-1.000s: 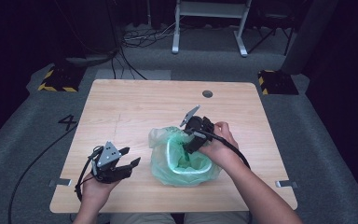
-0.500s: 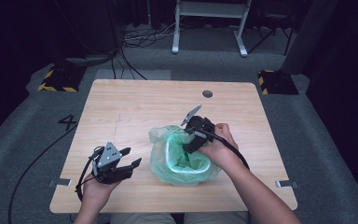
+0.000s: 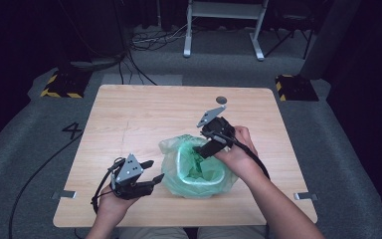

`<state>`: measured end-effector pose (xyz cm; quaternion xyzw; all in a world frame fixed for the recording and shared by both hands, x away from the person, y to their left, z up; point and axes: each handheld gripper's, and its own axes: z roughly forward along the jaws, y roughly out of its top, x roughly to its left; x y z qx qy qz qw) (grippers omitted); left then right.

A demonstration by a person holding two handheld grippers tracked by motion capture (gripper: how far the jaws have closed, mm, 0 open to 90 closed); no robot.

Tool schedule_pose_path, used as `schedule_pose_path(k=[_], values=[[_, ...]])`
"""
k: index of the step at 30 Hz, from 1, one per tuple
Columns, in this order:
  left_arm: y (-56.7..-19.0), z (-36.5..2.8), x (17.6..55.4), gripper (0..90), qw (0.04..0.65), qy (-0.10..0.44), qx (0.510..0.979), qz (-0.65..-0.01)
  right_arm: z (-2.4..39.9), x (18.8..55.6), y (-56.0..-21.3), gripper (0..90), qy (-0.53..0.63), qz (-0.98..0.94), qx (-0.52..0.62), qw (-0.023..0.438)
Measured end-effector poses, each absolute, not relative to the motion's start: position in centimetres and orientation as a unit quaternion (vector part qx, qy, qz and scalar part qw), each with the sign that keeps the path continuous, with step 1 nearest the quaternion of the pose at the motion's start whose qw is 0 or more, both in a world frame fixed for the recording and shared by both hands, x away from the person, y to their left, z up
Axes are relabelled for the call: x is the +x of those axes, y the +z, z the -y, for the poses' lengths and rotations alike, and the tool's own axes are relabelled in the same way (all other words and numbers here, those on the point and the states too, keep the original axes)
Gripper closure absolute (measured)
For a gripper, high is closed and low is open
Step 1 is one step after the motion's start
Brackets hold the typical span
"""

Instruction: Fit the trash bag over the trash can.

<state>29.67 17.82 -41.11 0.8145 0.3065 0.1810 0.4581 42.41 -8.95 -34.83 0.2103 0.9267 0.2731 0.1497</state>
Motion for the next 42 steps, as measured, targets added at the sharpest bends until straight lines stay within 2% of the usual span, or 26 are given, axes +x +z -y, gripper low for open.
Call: schedule_pose_path(k=[5, 11, 21, 25, 28, 32, 42], values=[[-41.4, -18.2, 29.8, 43.8, 0.458, 0.179, 0.812, -0.313, 8.4, 43.6, -36.8, 14.8, 0.247, -0.933, 0.229, 0.124], [-41.5, -18.2, 29.9, 43.8, 0.457, 0.178, 0.814, -0.313, 7.8, 43.6, -37.9, 15.0, 0.215, -0.941, 0.228, 0.128], [-41.6, -17.8, 30.0, 43.8, 0.455, 0.175, 0.816, -0.31, 10.1, 41.0, -34.6, 11.0, 0.26, -0.931, 0.219, 0.13], [-41.7, -17.6, 30.1, 43.6, 0.453, 0.174, 0.818, -0.309, 10.4, 39.8, -35.0, 10.7, 0.228, -0.943, 0.207, 0.128], [-41.7, -17.4, 30.1, 43.6, 0.452, 0.174, 0.819, -0.308, 10.3, 39.5, -35.7, 8.1, 0.19, -0.949, 0.198, 0.155], [-41.9, -17.4, 30.1, 43.6, 0.452, 0.172, 0.82, -0.308, 10.1, 40.2, -36.6, 7.8, 0.177, -0.951, 0.209, 0.144], [-41.9, -17.8, 30.2, 43.6, 0.451, 0.174, 0.818, -0.312, 10.8, 40.2, -35.6, 8.2, 0.231, -0.938, 0.224, 0.128]])
